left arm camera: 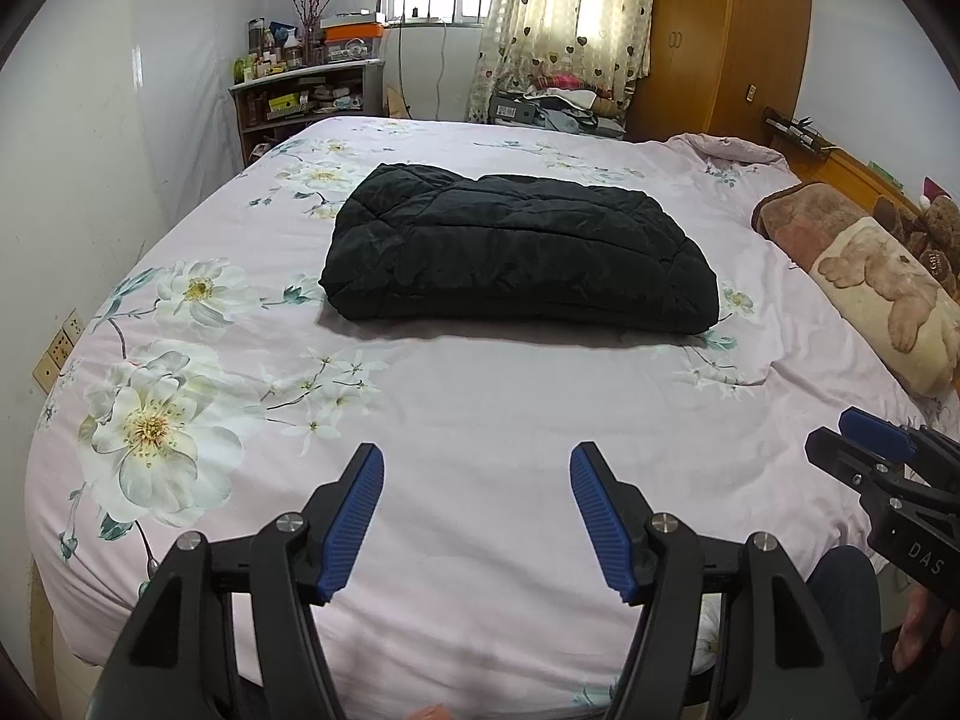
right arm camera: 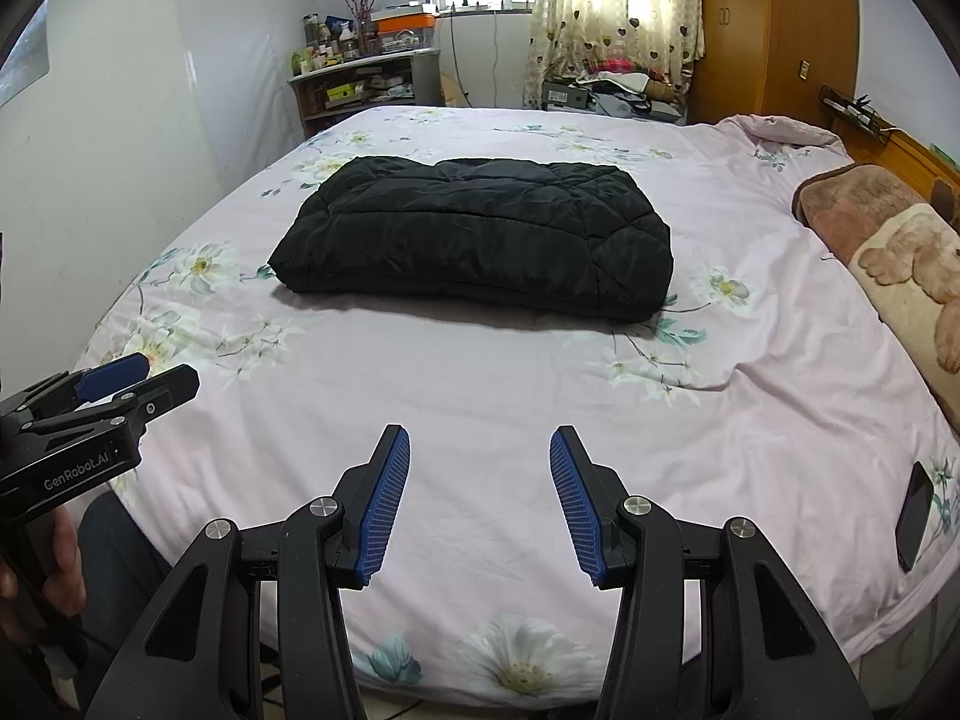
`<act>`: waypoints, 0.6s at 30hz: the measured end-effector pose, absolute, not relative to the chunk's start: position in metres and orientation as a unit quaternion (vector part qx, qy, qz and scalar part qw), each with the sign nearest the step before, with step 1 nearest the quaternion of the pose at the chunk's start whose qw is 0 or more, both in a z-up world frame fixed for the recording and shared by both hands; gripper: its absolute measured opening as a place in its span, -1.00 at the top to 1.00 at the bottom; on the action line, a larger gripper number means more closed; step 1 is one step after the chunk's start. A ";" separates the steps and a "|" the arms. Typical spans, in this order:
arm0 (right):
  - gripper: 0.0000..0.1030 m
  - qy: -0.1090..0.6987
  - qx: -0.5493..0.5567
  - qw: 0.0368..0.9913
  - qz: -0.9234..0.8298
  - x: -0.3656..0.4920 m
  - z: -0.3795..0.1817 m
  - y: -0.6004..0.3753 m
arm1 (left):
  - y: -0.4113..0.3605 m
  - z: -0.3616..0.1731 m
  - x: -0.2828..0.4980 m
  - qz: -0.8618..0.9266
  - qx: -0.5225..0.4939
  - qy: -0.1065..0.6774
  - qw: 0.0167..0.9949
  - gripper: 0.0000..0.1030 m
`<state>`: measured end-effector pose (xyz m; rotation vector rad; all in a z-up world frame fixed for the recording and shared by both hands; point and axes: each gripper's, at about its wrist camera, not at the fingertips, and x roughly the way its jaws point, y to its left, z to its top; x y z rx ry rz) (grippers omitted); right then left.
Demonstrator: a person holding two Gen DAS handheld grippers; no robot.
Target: Fold large clothes
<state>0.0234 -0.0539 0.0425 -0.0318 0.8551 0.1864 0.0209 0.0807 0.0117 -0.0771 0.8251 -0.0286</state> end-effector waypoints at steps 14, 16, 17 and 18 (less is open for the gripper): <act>0.04 0.415 -0.015 0.905 0.089 0.024 0.043 -0.052 | 0.079 0.007 0.021 -0.007 -0.034 0.403 0.915 -0.30; 0.03 0.415 -0.016 0.905 0.089 0.023 0.042 -0.052 | 0.078 0.007 0.021 -0.006 -0.033 0.403 0.914 -0.30; 0.04 0.415 -0.016 0.905 0.089 0.023 0.042 -0.052 | 0.078 0.006 0.022 -0.006 -0.033 0.404 0.914 -0.30; 0.04 0.415 -0.016 0.905 0.089 0.023 0.042 -0.053 | 0.077 0.006 0.021 -0.004 -0.032 0.405 0.914 -0.30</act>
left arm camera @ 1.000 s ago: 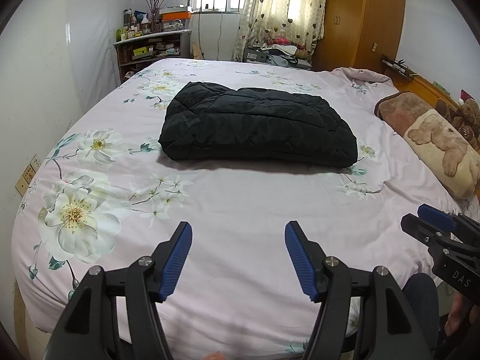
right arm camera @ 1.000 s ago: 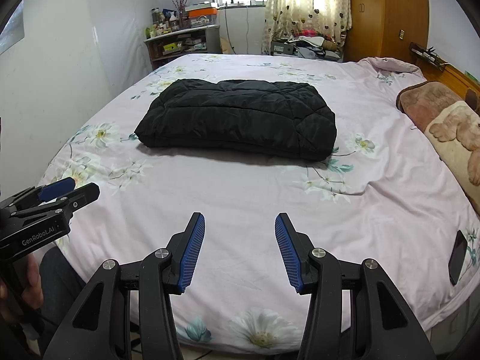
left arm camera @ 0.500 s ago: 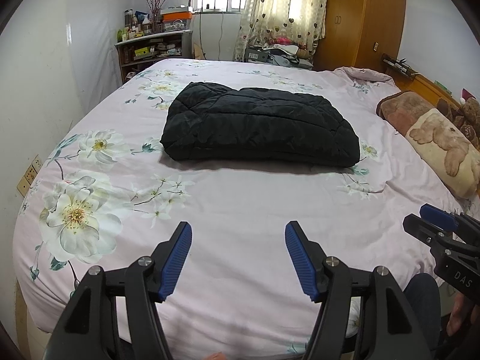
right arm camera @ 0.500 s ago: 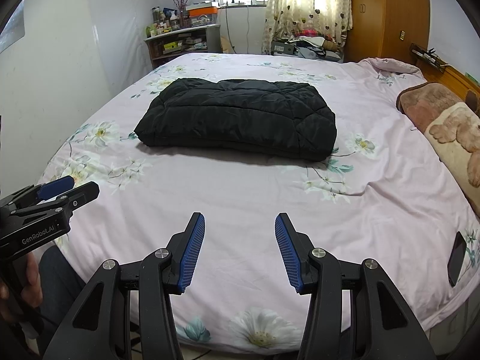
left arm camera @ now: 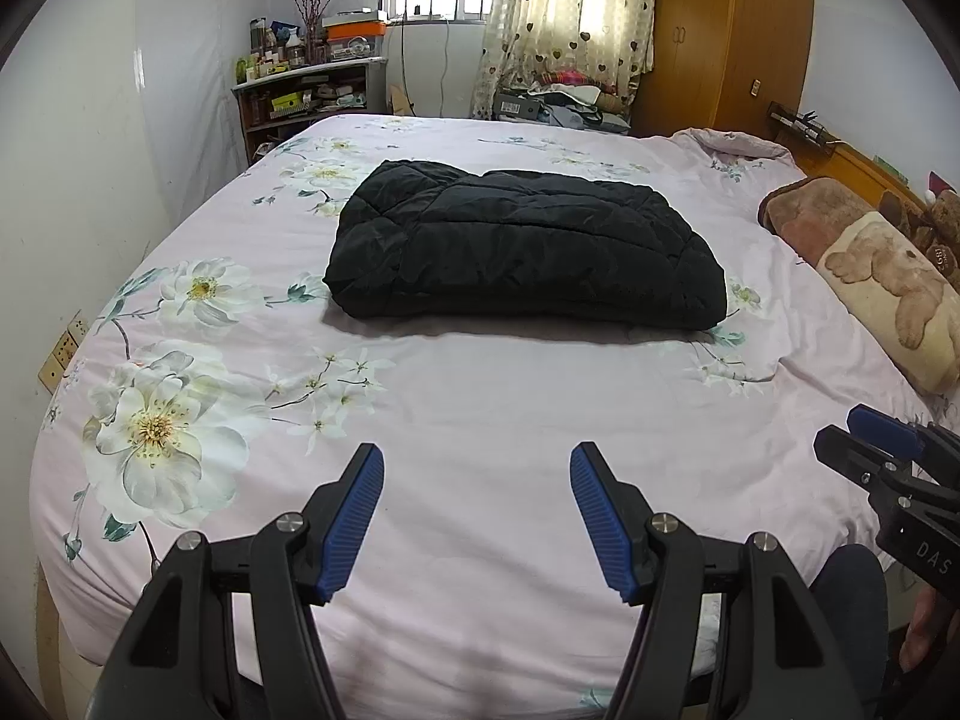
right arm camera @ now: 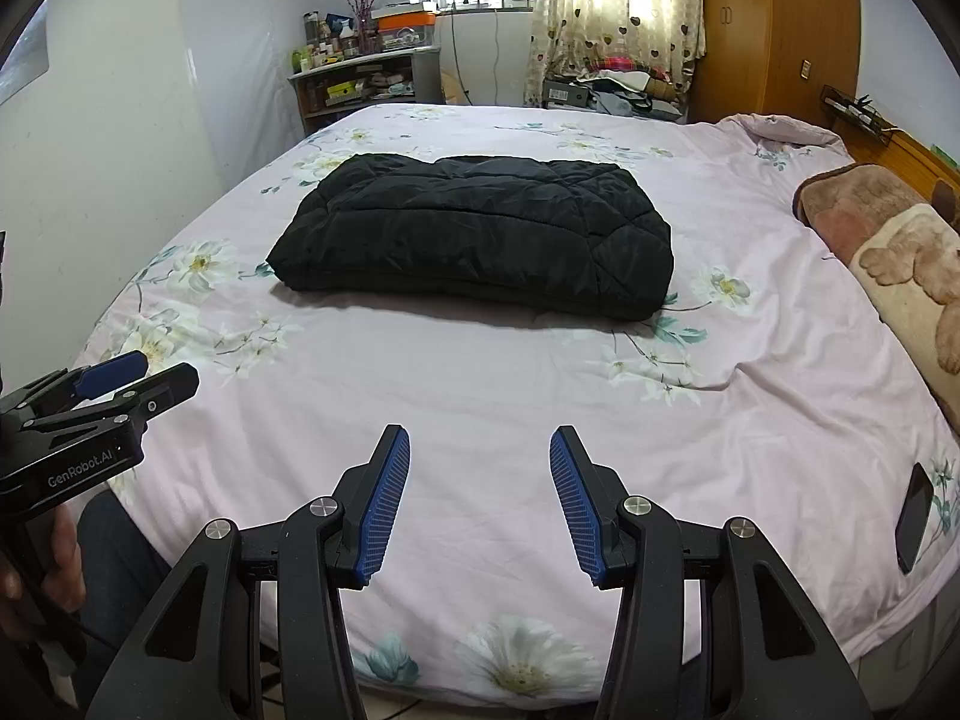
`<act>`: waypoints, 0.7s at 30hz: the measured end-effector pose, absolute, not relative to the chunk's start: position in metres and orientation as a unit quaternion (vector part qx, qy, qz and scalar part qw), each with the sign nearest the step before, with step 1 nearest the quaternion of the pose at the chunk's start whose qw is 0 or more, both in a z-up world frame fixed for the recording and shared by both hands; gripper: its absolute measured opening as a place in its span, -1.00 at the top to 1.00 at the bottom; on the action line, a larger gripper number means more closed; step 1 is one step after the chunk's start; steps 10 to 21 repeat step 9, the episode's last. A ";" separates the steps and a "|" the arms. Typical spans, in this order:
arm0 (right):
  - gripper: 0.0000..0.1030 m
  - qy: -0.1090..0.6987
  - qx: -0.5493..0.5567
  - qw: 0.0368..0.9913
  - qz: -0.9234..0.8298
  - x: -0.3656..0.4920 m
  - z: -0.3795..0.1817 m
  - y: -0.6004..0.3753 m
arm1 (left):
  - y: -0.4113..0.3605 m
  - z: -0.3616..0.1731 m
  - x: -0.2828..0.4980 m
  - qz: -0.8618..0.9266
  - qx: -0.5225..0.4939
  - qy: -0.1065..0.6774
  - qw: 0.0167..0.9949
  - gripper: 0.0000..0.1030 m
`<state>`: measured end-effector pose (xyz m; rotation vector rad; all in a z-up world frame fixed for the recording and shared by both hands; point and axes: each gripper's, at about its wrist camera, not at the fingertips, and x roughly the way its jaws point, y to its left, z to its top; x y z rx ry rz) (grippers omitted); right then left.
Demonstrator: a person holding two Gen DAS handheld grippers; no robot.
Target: Fold large clothes
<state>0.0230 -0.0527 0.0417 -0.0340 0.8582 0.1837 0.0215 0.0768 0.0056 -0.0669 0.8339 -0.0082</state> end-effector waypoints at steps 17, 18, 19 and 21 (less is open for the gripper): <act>0.04 0.418 -0.017 0.904 0.089 0.024 0.037 -0.060 | 0.075 0.005 0.022 0.007 -0.034 0.405 0.914 -0.30; 0.04 0.418 -0.017 0.904 0.089 0.024 0.037 -0.060 | 0.075 0.005 0.022 0.007 -0.034 0.405 0.914 -0.30; 0.04 0.418 -0.017 0.904 0.089 0.024 0.037 -0.060 | 0.075 0.005 0.022 0.007 -0.034 0.405 0.914 -0.30; 0.04 0.418 -0.017 0.904 0.089 0.024 0.037 -0.060 | 0.075 0.005 0.022 0.007 -0.034 0.405 0.914 -0.30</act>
